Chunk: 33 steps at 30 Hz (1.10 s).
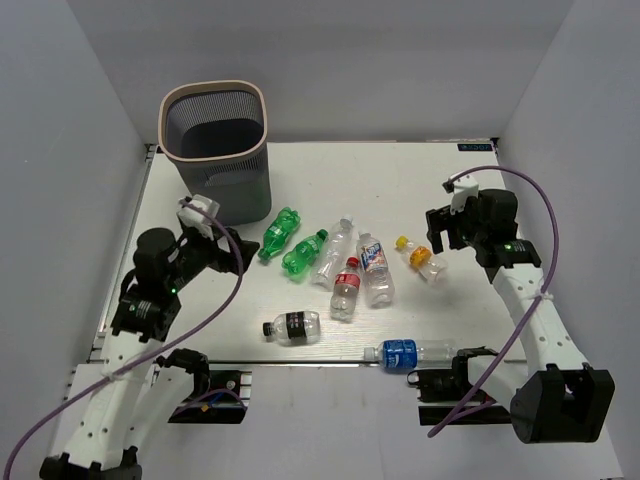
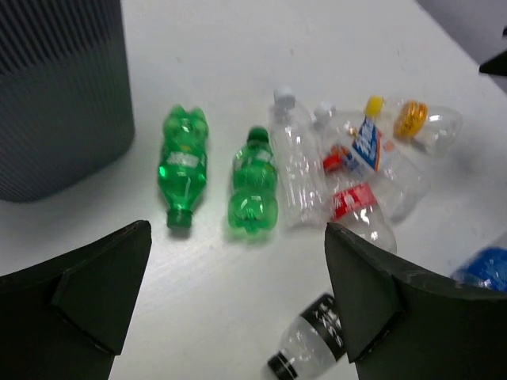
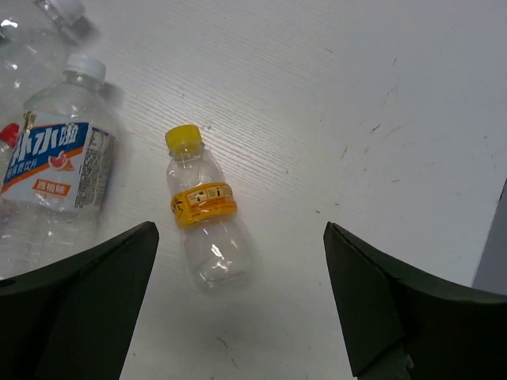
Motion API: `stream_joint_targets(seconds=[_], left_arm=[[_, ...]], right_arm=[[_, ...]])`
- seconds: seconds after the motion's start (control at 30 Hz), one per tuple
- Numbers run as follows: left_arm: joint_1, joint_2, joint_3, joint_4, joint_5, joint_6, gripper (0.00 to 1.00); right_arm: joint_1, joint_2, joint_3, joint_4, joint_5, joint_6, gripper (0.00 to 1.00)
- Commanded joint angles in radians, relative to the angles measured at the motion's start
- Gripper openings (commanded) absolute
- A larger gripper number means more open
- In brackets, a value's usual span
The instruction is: Put the plastic bottles in the bin
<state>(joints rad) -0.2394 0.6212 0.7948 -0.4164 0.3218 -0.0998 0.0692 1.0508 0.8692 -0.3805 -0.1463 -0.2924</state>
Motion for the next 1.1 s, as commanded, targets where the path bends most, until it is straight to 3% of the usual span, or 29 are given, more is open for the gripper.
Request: stream_joint_targets(seconds=[0.0, 0.13, 0.23, 0.27, 0.33, 0.37, 0.4, 0.43, 0.47, 0.5, 0.53, 0.57, 0.6, 0.8, 0.83, 0.93, 1.07], left_arm=[[-0.001, 0.092, 0.020, -0.096, 0.112, 0.041, 1.00], [-0.001, 0.187, 0.038, -0.084, 0.192, 0.041, 0.91], [-0.011, 0.253, 0.073, -0.084, 0.249, 0.051, 0.71], [-0.023, 0.296, 0.087, -0.084, 0.264, 0.066, 0.60], [-0.037, 0.336, 0.127, -0.096, 0.286, 0.078, 0.51], [-0.047, 0.353, 0.139, -0.096, 0.286, 0.089, 0.49], [-0.070, 0.383, 0.149, -0.096, 0.299, 0.089, 0.49], [-0.084, 0.400, 0.167, -0.096, 0.299, 0.098, 0.49], [-0.101, 0.419, 0.167, -0.105, 0.316, 0.098, 0.53], [-0.139, 0.464, 0.197, -0.105, 0.325, 0.098, 0.55], [-0.165, 0.494, 0.211, -0.105, 0.326, 0.098, 0.57], [-0.196, 0.526, 0.228, -0.133, 0.326, 0.109, 0.58], [-0.228, 0.557, 0.247, -0.156, 0.309, 0.136, 0.62], [-0.454, 0.701, 0.330, -0.332, 0.177, 0.293, 0.77], [-0.498, 0.713, 0.330, -0.347, 0.159, 0.307, 0.88], [-0.575, 0.779, 0.351, -0.407, 0.093, 0.348, 0.96], [-0.658, 0.850, 0.391, -0.449, -0.005, 0.361, 0.98]], right_arm=[[0.001, -0.035, 0.016, -0.050, -0.078, -0.085, 0.90], [0.003, -0.026, 0.039, -0.170, -0.237, -0.264, 0.90], [0.003, -0.048, 0.025, -0.159, -0.291, -0.267, 0.90], [0.001, -0.049, 0.025, -0.179, -0.303, -0.305, 0.85], [0.003, -0.037, 0.051, -0.211, -0.351, -0.323, 0.63], [0.004, -0.034, 0.060, -0.243, -0.392, -0.349, 0.33], [0.001, -0.028, 0.086, -0.274, -0.436, -0.364, 0.19], [0.003, -0.012, 0.106, -0.296, -0.456, -0.378, 0.13], [0.004, -0.005, 0.114, -0.337, -0.522, -0.445, 0.15], [0.003, 0.005, 0.128, -0.383, -0.538, -0.467, 0.27], [0.004, 0.021, 0.131, -0.405, -0.553, -0.506, 0.49], [0.004, 0.034, 0.136, -0.426, -0.570, -0.524, 0.85], [0.003, 0.046, 0.140, -0.470, -0.579, -0.546, 0.90], [-0.002, 0.092, 0.185, -0.528, -0.585, -0.588, 0.90], [0.001, 0.086, 0.182, -0.529, -0.587, -0.605, 0.90], [0.003, 0.084, 0.177, -0.532, -0.584, -0.625, 0.90], [-0.003, 0.112, 0.185, -0.554, -0.575, -0.628, 0.90]])
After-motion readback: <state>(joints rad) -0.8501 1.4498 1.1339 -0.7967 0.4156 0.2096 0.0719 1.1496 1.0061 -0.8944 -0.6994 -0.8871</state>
